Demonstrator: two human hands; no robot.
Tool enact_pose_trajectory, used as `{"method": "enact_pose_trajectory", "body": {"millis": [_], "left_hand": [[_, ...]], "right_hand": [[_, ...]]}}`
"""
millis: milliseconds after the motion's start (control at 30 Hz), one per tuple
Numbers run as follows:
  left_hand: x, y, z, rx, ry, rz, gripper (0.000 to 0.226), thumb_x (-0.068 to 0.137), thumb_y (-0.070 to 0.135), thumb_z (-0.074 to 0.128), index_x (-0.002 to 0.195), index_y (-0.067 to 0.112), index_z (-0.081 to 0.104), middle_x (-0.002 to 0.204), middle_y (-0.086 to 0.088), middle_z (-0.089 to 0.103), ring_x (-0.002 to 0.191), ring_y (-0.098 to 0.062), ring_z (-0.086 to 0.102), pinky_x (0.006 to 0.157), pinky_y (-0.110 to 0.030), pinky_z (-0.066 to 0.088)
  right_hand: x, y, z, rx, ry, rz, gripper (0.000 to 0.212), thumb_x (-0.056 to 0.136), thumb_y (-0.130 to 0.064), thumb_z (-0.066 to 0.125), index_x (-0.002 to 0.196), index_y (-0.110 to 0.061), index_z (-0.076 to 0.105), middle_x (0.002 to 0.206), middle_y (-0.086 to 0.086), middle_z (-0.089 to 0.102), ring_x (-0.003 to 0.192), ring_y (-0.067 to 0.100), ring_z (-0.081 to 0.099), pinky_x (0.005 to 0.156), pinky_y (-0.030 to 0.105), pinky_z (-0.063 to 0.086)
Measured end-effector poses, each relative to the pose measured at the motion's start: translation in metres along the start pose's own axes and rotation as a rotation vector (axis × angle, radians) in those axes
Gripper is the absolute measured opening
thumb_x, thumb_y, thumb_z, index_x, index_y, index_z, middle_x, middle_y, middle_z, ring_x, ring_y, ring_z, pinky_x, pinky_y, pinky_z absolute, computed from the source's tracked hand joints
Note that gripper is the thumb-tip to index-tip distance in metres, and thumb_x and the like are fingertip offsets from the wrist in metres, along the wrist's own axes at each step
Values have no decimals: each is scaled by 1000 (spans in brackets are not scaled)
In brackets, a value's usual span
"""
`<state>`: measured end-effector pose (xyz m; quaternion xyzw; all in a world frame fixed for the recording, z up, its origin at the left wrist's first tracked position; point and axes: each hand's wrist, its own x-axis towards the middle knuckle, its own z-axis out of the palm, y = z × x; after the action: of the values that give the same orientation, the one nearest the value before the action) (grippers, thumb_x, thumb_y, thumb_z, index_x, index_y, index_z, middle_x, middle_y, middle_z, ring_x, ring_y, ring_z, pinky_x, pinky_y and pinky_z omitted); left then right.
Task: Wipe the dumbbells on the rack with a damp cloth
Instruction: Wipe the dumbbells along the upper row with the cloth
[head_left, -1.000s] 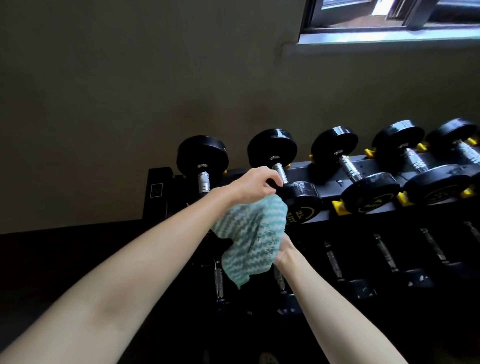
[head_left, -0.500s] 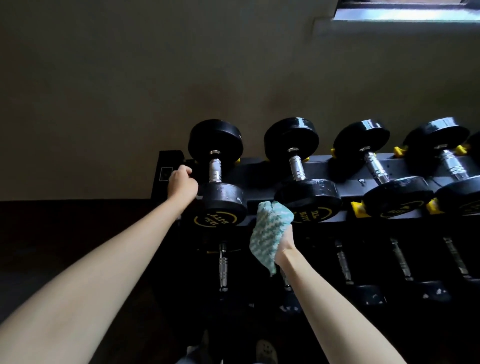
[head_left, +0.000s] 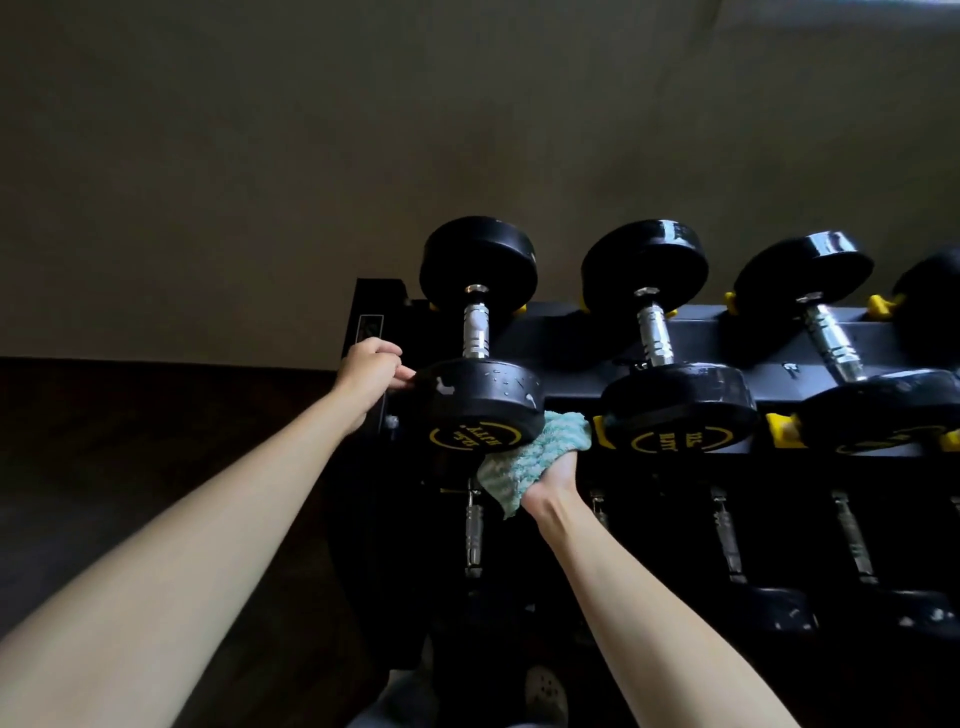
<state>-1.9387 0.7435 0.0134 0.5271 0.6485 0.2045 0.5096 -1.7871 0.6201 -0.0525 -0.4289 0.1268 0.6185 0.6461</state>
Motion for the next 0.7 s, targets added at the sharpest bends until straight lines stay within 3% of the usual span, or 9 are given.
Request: {"method": "enact_pose_trajectory", "body": {"millis": [67, 200, 300, 367, 467, 567, 633, 700], "left_hand": [[1, 0, -2, -21, -16, 2, 30, 92, 0, 33, 114, 3, 53, 75, -8, 62, 67, -15, 59, 89, -31, 47], [-1, 0, -5, -43, -46, 11, 30, 93, 1, 32, 114, 4, 53, 78, -9, 64, 70, -18, 60, 89, -31, 45], [-1, 0, -6, -81, -74, -1, 30, 93, 0, 30, 114, 4, 51, 77, -9, 64, 70, -18, 60, 92, -34, 46], [-3, -1, -10, -105, -109, -2, 31, 94, 0, 29, 118, 4, 48, 78, -9, 64, 72, -19, 60, 87, -33, 47], [-6, -1, -15, -146, -161, -17, 32, 96, 0, 27, 123, 4, 44, 82, -10, 64, 76, -19, 61, 75, -27, 47], [-6, -4, -18, -189, -190, -33, 34, 97, 1, 27, 128, 3, 41, 88, -12, 63, 89, -26, 62, 87, -32, 44], [-7, -5, -17, -204, -197, -30, 35, 97, 0, 27, 129, 2, 40, 88, -12, 63, 96, -29, 60, 93, -35, 43], [-7, -6, -17, -219, -194, -32, 36, 96, 0, 28, 129, 2, 40, 86, -10, 63, 98, -30, 59, 98, -38, 43]], "right_hand": [[0, 1, -1, 18, -21, -48, 47, 98, -41, 26, 63, -19, 47, 54, -2, 57, 54, 13, 51, 57, 26, 41], [-4, -3, 5, -61, 42, -117, 38, 99, -30, 28, 78, -16, 57, 72, 4, 63, 71, 17, 54, 67, 29, 44], [-8, -6, 11, -184, 149, -126, 42, 99, -37, 29, 64, -17, 43, 42, -3, 49, 38, 9, 46, 39, 19, 37], [-13, -2, 16, -243, 195, -128, 47, 100, -39, 32, 58, -19, 35, 31, -8, 39, 24, 4, 36, 29, 11, 27], [-15, 6, 21, -362, 190, -271, 39, 103, -27, 25, 67, -19, 39, 45, -6, 46, 38, 3, 42, 36, 14, 33], [-20, 10, 28, -496, 186, -400, 26, 103, -21, 28, 87, -18, 47, 70, -7, 50, 63, 2, 46, 52, 9, 40], [-19, 12, 31, -570, 183, -431, 17, 96, -34, 36, 96, -20, 47, 79, -5, 46, 70, 5, 44, 63, 17, 38], [-25, 16, 36, -683, 190, -470, 29, 86, -38, 35, 103, -18, 48, 89, 1, 49, 81, 13, 47, 75, 29, 41]]}}
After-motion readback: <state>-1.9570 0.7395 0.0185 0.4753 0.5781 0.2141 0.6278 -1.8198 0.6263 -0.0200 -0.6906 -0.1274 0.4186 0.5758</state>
